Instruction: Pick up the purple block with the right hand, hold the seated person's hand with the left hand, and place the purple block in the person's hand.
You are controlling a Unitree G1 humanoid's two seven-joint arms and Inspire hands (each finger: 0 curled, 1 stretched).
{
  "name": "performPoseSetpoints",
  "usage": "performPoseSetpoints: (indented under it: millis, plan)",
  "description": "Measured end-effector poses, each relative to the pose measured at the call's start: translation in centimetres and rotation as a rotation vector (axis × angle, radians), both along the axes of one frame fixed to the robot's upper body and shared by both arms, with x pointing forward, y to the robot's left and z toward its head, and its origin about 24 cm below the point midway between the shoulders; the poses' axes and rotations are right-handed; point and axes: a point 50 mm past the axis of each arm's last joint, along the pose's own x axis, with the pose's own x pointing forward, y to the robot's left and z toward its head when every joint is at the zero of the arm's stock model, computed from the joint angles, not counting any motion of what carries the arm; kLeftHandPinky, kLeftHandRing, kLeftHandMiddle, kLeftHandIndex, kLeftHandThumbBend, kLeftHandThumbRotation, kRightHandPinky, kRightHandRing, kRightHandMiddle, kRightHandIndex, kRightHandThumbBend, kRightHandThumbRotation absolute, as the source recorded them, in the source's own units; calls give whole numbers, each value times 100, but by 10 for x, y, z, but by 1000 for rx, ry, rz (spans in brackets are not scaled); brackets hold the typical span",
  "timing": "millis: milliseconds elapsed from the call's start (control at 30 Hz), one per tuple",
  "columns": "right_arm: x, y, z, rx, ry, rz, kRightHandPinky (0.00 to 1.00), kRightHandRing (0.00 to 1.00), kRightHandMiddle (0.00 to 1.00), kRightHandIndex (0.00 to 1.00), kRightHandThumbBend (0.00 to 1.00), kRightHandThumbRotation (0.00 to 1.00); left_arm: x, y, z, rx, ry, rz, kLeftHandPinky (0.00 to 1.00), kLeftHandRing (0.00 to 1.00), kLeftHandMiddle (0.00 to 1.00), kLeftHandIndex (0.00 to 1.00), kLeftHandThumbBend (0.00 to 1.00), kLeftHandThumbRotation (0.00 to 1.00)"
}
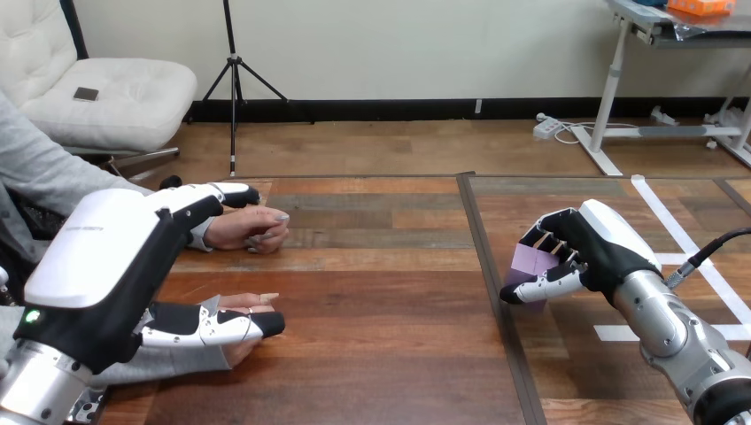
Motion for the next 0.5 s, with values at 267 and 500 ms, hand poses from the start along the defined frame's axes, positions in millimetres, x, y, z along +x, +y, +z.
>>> performPoseSetpoints:
  millis: [267, 500]
  plan:
    - [0, -1, 0, 3, 0, -7, 41, 45, 49, 50, 69, 0, 4, 2, -3, 65, 25, 1, 60, 73, 77, 75, 100, 49]
    - [0, -2, 0, 5, 0, -15, 41, 46, 49, 49, 70, 0, 10, 3, -8, 123, 43, 10, 63, 73, 77, 75, 100, 49]
